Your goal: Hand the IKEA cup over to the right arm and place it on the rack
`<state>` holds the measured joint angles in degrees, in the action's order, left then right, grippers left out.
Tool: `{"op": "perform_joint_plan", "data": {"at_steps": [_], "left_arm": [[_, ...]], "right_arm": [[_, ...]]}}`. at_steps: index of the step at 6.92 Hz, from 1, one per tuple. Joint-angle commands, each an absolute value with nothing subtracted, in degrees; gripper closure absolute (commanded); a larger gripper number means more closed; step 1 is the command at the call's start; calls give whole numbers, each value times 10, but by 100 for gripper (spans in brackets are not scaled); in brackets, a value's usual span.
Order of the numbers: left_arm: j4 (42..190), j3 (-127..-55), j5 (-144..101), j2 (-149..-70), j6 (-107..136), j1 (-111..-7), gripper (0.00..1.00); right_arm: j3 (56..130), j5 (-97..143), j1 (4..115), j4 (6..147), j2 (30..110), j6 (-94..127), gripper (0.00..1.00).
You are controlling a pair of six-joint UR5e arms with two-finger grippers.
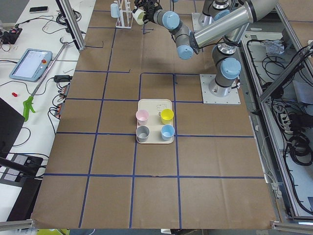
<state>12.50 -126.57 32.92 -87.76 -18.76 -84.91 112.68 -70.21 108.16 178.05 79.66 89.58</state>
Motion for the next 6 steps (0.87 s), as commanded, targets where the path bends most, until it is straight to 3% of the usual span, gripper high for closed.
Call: {"op": "perform_joint_plan", "data": {"at_steps": [1,2,3,6], "left_arm": [[126,-1264,330,-876,-186,-848,52],[125,-1262,330,-878,-152,-848,17],[124,-1261,330,-877,-116,-848,1],[125,-1265,333,-874,-104,-838,1]], "right_arm": [[1126,-683,1082,1781,797,896,58],[1126,-683,1082,1781,797,896,60],[1126,-683,1082,1781,797,896,62],[1126,-683,1082,1781,797,896,66]]}}
